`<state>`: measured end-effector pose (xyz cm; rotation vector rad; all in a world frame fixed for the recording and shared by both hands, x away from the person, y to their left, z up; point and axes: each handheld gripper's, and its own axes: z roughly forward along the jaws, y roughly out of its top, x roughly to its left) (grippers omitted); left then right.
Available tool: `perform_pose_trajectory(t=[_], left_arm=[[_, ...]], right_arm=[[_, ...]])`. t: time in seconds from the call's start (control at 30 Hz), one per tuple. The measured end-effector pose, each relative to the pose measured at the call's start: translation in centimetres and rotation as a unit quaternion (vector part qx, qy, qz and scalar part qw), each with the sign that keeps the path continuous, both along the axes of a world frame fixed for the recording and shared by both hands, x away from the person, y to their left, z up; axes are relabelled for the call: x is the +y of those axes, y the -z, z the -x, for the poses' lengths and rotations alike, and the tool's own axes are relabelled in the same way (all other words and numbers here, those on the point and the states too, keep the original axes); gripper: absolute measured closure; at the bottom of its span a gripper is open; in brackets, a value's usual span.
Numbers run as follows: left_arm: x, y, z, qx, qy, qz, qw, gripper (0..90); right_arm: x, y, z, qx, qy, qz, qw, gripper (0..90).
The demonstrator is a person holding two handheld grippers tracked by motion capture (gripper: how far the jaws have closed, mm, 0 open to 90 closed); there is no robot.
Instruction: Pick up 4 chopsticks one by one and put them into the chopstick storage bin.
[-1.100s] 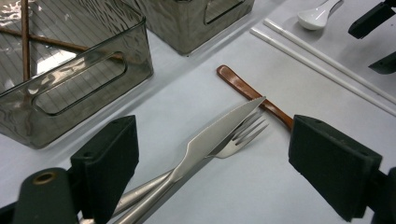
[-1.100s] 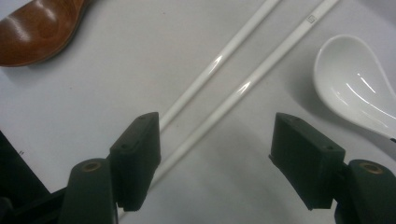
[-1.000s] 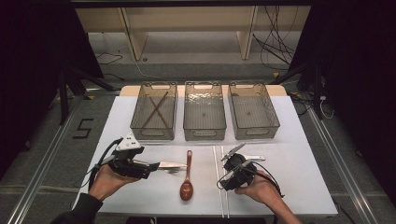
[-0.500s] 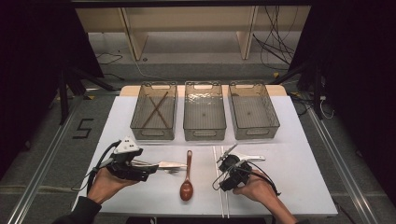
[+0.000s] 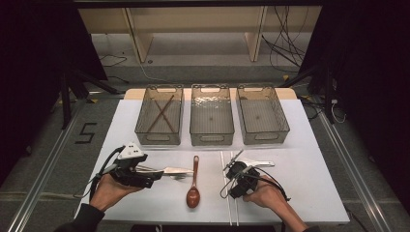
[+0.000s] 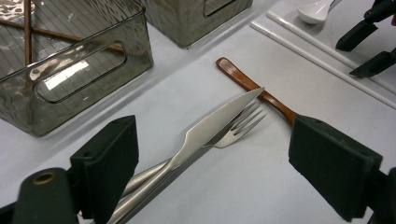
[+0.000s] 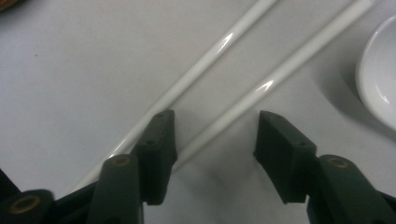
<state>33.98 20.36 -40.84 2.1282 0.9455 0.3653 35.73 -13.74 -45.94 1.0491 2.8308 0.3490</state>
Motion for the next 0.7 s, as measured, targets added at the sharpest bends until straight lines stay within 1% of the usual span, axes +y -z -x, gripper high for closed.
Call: perform_pose_trajectory(t=[0.1,0.2,0.33,0.47,0.6,0.7], left_arm=[[-0.09,0.11,0.01,0.002,0.001,0.0,1.0,15.5],[-0.12,0.11,0.0,0.003,0.004,-0.004,1.0,15.5],[-0.16,0.13,-0.01,0.004,0.004,-0.004,1.0,15.5],[-0.21,0.24,-0.05,0.005,0.004,-0.002,1.0,15.5],[-0.28,0.28,-0.04,0.006,0.005,-0.003,1.0,15.5],[-0.27,0.28,-0.03,0.006,0.006,-0.004,1.0,15.5]], right_arm=[[-0.12,-0.08,-0.07,0.005,-0.002,0.0,1.0,55.9],[-0.11,-0.12,-0.06,0.006,0.0,0.002,1.0,57.2],[-0.09,-0.15,-0.15,0.011,-0.001,0.006,0.9999,59.8],[0.09,-0.19,-0.04,0.011,-0.013,0.01,0.9998,65.0],[0.1,-0.22,-0.02,0.016,-0.015,0.009,0.9997,68.4],[-0.02,-0.22,-0.09,0.018,-0.018,0.007,0.9996,74.3]])
